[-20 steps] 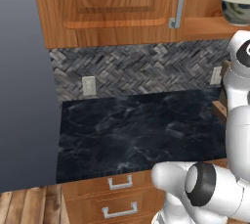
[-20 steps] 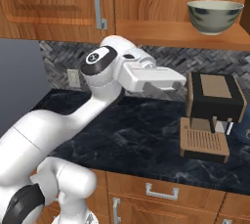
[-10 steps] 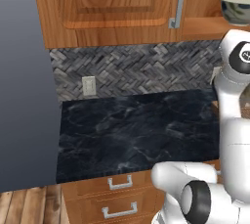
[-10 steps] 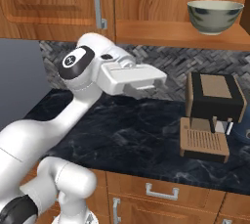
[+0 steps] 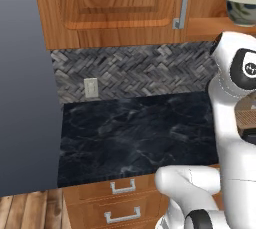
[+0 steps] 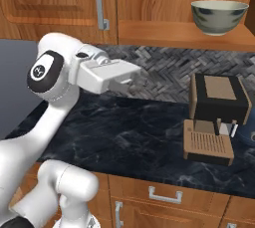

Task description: Move the bowls from the cabinet to the plates on the dining table.

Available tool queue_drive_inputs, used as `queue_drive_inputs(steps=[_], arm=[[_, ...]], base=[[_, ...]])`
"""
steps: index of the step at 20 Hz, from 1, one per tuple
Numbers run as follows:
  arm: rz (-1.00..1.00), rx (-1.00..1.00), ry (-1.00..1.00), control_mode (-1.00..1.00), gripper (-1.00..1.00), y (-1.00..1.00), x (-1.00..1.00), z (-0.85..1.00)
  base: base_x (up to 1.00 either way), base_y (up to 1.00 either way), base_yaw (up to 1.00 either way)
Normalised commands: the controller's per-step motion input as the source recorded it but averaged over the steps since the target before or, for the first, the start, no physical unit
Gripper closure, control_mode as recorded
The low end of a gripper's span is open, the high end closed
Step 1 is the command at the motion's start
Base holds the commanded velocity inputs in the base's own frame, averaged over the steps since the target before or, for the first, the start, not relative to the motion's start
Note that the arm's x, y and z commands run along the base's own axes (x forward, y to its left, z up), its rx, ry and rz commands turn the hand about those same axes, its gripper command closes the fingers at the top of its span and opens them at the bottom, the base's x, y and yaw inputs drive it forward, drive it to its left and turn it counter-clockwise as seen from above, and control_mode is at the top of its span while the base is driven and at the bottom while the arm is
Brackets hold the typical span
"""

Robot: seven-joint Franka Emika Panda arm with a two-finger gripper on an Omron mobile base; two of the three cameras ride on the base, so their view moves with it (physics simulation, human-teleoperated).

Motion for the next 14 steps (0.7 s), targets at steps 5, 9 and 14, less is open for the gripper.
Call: queue_drive_inputs(steps=[5, 9, 14], arm=[[0.41, 0.0, 0.0, -1.0, -1.0, 0.29, 0.0, 0.04], [0.44, 0.0, 0.0, -1.0, -1.0, 0.28, 0.0, 0.11], [0.44, 0.0, 0.0, -1.0, -1.0, 0.26, 0.0, 0.15]], base=[[0.0, 0.0, 0.0], [0.0, 0.0, 0.0], [0.0, 0.0, 0.0]])
